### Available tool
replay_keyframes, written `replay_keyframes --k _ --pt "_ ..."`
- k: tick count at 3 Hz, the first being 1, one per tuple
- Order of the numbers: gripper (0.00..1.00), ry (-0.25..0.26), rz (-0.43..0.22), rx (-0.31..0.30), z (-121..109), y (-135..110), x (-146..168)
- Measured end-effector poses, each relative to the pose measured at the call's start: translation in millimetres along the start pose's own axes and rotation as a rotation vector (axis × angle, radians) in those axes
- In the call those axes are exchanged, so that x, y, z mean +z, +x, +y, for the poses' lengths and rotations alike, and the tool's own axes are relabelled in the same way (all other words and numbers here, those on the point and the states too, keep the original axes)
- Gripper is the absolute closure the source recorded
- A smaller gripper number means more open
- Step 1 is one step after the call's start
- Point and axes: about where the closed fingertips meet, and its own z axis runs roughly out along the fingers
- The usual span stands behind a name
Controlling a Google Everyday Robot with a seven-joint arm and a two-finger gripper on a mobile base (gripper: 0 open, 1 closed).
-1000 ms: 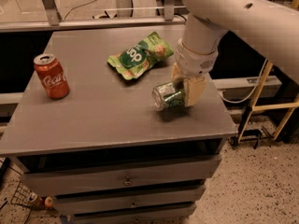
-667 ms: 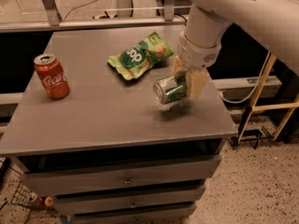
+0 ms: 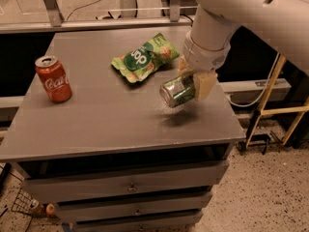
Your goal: Place green can upright
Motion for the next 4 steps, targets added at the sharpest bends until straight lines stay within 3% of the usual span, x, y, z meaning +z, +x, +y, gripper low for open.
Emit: replay_keyframes --k 1,2,3,4 --pt "1.00 0.134 0.168 -0.257 -18 11 -11" --pt "1.00 0.211 0.241 -0.444 -39 24 -13" --pt "1.00 0.211 0.256 -0.537 -42 23 -15" --pt "1.00 0.253 0.294 -0.540 -40 38 -33"
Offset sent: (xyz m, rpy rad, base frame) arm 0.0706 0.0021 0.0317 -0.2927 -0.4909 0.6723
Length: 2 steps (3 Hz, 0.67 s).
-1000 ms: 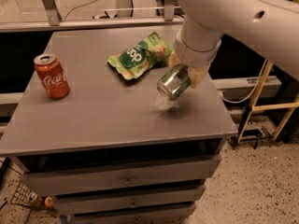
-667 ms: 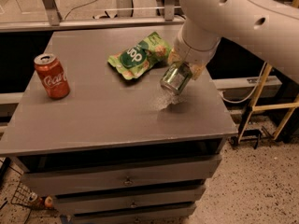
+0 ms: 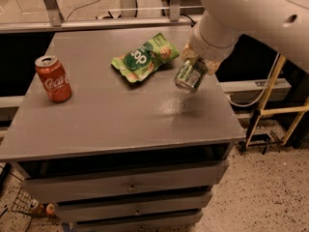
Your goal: Place green can upright
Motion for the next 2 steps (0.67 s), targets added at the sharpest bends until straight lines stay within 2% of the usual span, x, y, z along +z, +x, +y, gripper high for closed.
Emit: replay_keyframes --k 1,2 --pt "1.00 0.082 0.066 -0.098 5 27 -21" --pt "1.00 0.185 0.082 -0.150 11 49 -26"
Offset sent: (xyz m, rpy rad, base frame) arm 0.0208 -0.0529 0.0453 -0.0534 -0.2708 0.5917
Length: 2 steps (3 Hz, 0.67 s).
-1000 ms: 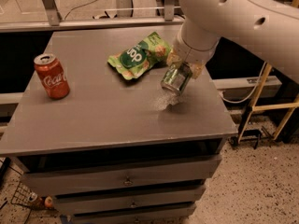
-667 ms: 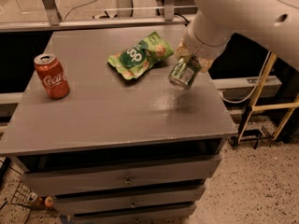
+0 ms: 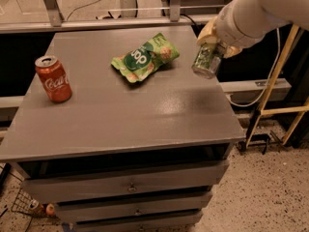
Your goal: Place green can upright
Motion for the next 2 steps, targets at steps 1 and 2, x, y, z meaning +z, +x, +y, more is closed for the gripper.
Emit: replay_keyframes --k 1,2 --pt "1.00 0.103 -0.072 -0.029 4.5 6.4 11.6" --pt "1.00 0.122 -0.076 -0.111 2.0 9.1 11.1"
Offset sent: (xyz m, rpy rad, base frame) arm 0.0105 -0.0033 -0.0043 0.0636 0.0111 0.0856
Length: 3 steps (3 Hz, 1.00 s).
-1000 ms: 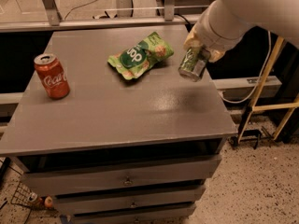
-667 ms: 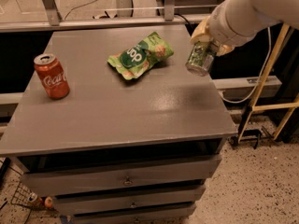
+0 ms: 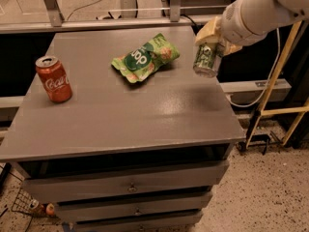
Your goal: Place green can upright
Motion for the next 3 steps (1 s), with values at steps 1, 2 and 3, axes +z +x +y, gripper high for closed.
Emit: replay_keyframes --k 1,2,3 --pt "1.00 0.078 0.021 -0.042 -4 -3 -1" --pt "1.00 0.159 0.027 -0.132 3 -8 -5" --pt "1.00 0.230 0.041 -0.251 7 -16 -7"
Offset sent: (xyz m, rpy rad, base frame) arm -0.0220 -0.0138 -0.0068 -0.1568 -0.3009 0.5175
